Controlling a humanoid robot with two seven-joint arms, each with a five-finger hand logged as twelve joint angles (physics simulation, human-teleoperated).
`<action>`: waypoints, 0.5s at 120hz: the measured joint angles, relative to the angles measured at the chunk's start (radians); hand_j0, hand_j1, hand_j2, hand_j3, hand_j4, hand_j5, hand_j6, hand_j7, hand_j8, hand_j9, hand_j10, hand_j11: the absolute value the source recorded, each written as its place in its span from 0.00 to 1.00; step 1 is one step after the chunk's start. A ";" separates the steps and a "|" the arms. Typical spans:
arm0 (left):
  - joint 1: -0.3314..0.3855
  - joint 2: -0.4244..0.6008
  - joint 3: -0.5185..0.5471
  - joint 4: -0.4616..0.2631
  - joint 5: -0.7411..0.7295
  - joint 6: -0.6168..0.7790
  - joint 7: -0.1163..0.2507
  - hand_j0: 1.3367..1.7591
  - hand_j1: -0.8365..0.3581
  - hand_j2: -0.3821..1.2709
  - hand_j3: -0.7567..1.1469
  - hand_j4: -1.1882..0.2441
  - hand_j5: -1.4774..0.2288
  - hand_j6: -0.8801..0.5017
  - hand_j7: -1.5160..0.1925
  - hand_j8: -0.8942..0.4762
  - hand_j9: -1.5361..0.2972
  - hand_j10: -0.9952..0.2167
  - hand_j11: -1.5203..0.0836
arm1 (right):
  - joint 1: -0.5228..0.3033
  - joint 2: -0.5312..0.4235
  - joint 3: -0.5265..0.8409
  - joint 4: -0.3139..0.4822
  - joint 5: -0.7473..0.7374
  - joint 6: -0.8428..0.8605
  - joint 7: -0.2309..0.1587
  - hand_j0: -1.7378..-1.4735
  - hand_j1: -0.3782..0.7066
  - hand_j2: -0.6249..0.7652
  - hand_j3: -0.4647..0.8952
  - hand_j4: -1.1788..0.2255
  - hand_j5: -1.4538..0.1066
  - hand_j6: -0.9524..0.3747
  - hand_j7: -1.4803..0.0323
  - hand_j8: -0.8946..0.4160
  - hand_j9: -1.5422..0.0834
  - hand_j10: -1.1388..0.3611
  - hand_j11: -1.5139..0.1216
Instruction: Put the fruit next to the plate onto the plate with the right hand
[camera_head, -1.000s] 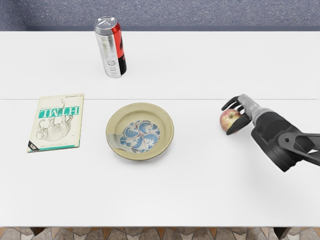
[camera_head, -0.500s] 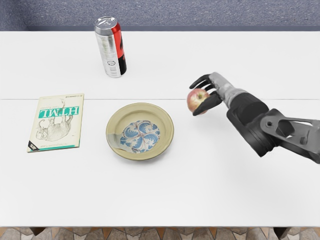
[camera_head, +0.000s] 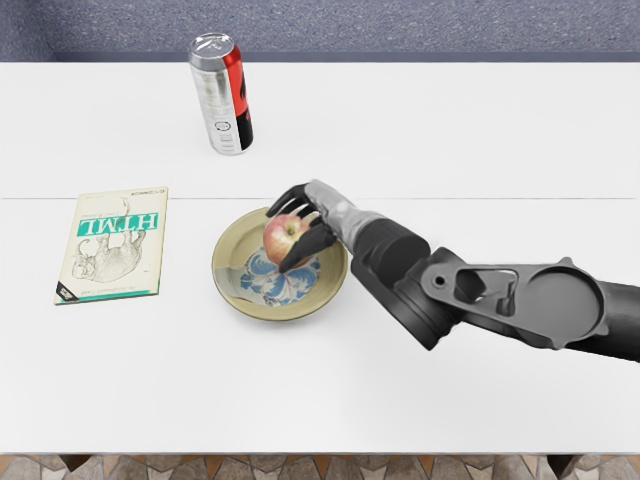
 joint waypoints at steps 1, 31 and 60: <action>0.000 0.000 0.000 0.000 0.000 0.000 0.000 0.76 0.99 0.23 0.40 0.83 0.87 0.64 0.89 0.65 0.84 0.82 0.95 | -0.001 0.002 -0.001 -0.001 0.000 0.000 0.000 0.30 0.61 0.79 0.34 0.43 0.37 0.42 0.44 0.47 0.42 0.49 0.42; 0.000 0.000 0.000 0.000 0.000 0.000 0.000 0.76 0.99 0.23 0.40 0.83 0.87 0.64 0.89 0.65 0.84 0.82 0.95 | -0.005 0.017 -0.003 -0.034 -0.012 -0.001 0.001 0.30 0.33 0.60 0.34 0.62 0.64 0.54 0.70 0.55 0.67 0.61 0.66; 0.000 0.000 0.000 0.000 0.000 0.000 0.000 0.76 0.99 0.23 0.40 0.83 0.87 0.64 0.89 0.65 0.84 0.82 0.95 | -0.063 -0.081 0.278 -0.002 -0.005 0.224 0.001 0.30 0.14 0.49 0.34 0.76 0.83 0.65 0.88 0.63 0.85 0.70 0.83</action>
